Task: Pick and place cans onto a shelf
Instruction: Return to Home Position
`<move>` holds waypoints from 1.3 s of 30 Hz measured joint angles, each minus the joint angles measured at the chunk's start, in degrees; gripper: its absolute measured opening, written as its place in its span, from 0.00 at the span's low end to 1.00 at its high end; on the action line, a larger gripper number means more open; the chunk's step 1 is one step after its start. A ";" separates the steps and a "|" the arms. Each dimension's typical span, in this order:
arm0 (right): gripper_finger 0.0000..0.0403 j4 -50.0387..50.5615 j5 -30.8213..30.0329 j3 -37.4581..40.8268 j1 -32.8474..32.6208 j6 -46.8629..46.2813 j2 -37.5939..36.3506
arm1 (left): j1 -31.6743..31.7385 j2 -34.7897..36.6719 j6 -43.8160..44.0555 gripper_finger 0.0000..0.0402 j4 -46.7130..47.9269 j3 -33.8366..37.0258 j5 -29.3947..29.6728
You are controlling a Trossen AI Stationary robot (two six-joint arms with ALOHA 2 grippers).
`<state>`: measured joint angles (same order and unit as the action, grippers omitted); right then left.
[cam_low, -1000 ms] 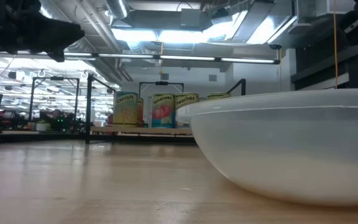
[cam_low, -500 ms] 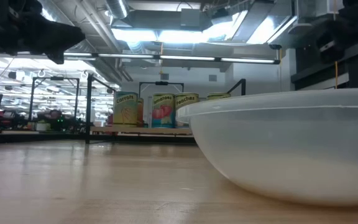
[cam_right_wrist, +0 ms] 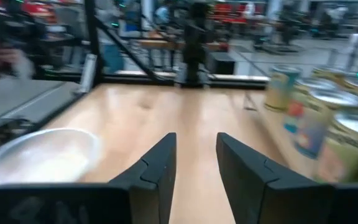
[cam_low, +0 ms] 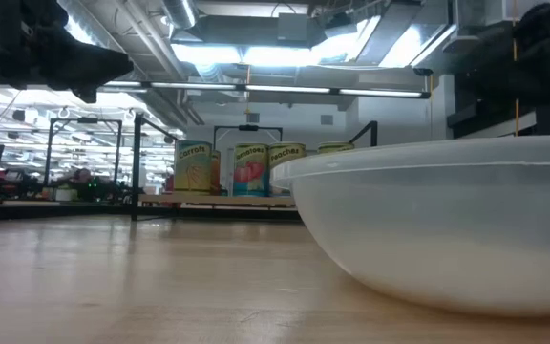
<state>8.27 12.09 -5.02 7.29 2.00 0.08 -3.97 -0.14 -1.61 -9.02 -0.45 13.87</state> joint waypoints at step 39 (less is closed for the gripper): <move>0.30 -10.06 -13.05 4.64 0.04 3.04 0.74 | 0.00 0.00 -0.46 0.21 0.88 0.00 0.24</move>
<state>-1.79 -0.95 -0.38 7.33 5.04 0.82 -3.97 -0.14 -2.07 -8.14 -0.45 14.11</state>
